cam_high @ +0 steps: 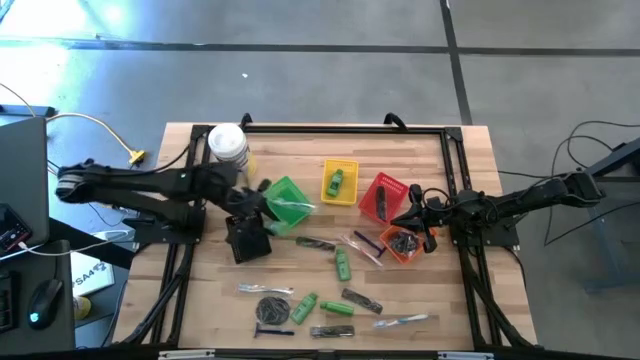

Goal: Pick & Place Travel size toiletries

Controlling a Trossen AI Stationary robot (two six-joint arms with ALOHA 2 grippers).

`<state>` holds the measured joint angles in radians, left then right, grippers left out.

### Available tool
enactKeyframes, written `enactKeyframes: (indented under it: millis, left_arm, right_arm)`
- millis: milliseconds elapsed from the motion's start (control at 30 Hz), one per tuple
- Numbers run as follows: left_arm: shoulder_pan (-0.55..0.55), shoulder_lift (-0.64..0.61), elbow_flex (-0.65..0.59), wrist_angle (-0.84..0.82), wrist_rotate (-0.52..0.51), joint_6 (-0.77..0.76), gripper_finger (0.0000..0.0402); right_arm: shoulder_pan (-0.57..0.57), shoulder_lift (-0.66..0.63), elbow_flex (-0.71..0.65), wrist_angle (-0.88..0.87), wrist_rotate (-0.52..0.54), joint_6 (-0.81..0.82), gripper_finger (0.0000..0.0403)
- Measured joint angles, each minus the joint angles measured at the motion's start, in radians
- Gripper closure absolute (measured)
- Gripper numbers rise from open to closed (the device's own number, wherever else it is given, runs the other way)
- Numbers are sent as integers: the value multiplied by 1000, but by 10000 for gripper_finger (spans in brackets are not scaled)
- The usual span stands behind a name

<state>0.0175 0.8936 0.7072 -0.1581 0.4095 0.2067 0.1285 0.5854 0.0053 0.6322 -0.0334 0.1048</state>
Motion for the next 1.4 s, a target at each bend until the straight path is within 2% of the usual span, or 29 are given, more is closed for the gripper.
enactKeyframes:
  millis: [233,367,500,1100,1400]
  left_arm:
    - [1,-232,-270,309,-53,-139,264]
    - [1,-310,-397,424,-80,-178,264]
    - [2,-346,-474,494,-114,-201,264]
    - [2,-348,-533,519,-144,-180,264]
    - [2,-348,-533,519,-216,-194,264]
  right_arm:
    - [0,6,0,1,0,0,399]
    - [0,7,0,0,0,1,399]
    - [0,7,0,0,0,12,399]
    - [0,19,0,-1,0,22,399]
    - [0,19,0,0,0,22,399]
